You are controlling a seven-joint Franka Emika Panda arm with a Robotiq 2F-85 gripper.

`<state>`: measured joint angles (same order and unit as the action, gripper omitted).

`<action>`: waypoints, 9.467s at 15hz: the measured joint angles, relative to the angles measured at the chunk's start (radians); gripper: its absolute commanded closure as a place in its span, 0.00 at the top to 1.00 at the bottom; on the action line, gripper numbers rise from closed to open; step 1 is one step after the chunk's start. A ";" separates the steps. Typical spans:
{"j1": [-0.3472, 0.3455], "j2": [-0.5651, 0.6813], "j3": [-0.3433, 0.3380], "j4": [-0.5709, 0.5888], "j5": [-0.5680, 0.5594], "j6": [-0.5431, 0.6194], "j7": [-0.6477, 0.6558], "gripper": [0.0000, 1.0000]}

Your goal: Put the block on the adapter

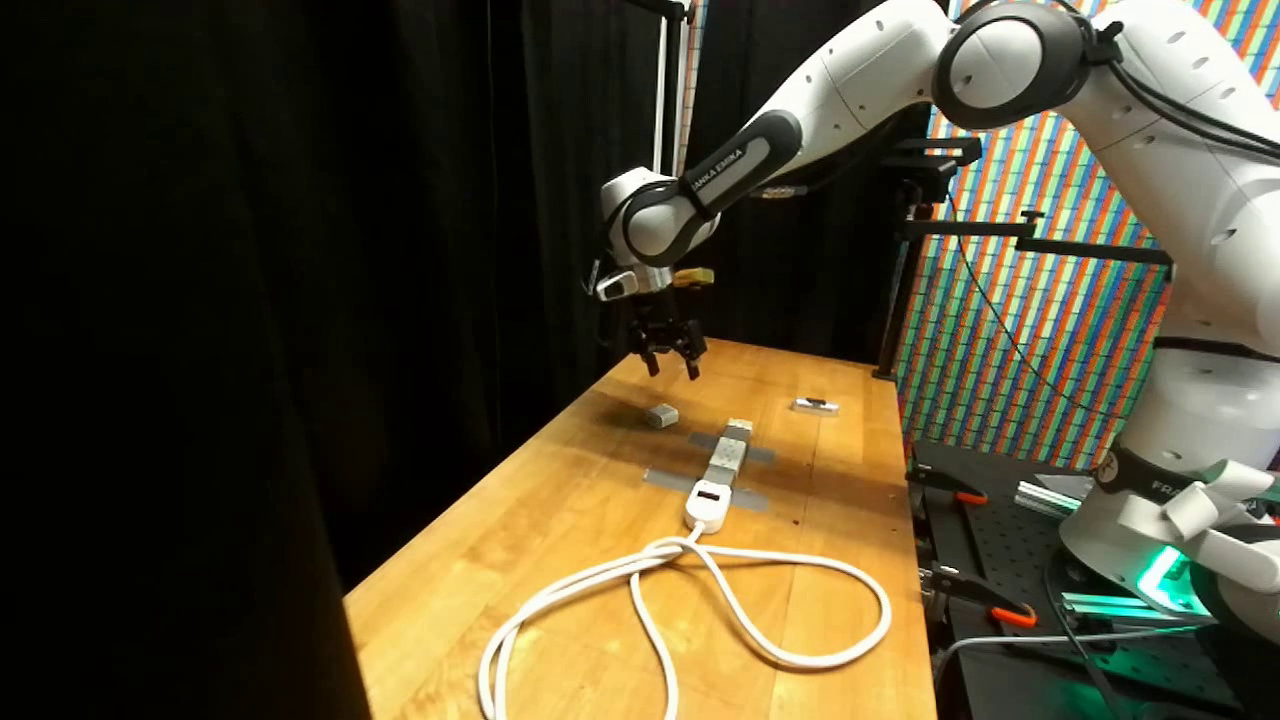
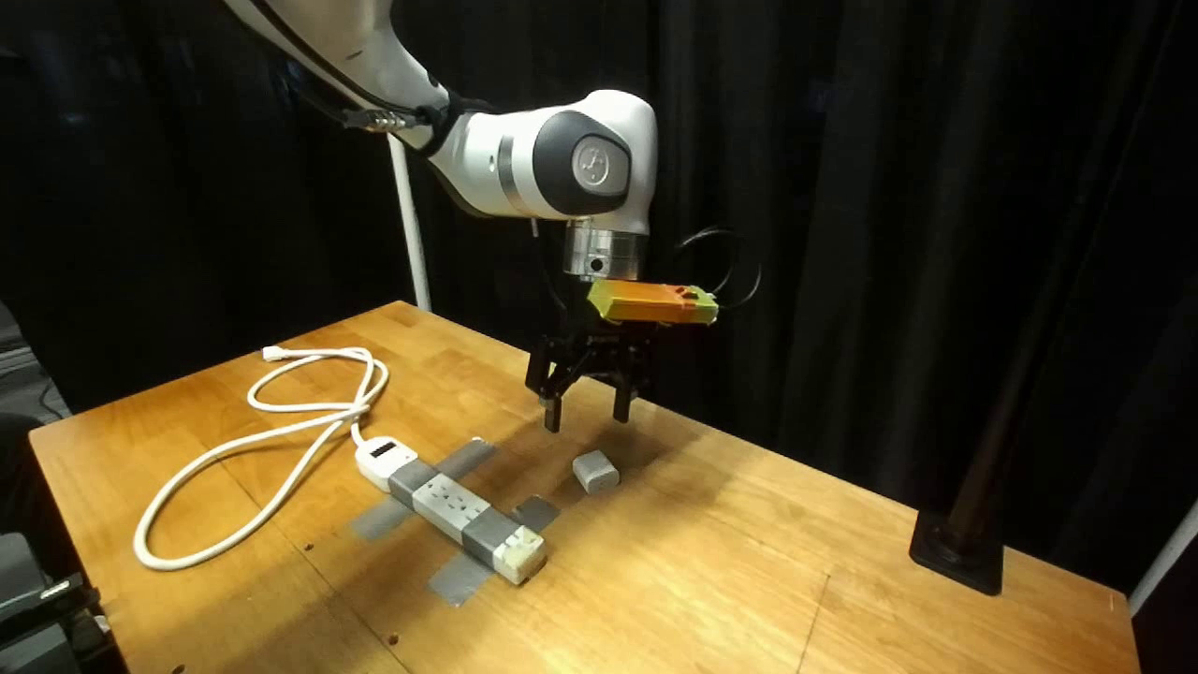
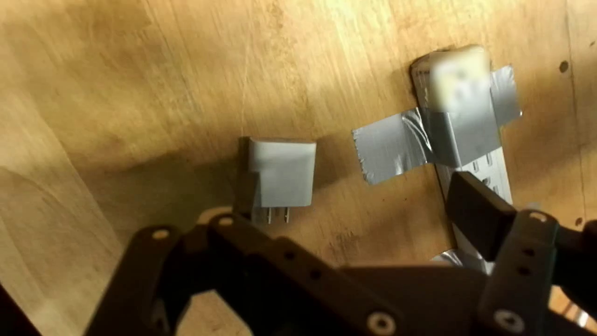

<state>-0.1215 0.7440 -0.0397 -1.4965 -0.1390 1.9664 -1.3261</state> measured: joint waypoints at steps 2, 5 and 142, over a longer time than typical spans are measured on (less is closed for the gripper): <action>0.007 0.000 0.003 0.004 0.001 -0.038 0.103 1.00; 0.007 0.000 0.009 0.006 0.006 -0.074 0.237 1.00; -0.117 -0.272 0.170 -0.482 0.144 0.202 -0.238 0.23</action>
<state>-0.2381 0.4721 0.1303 -1.9783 0.0055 2.1685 -1.5640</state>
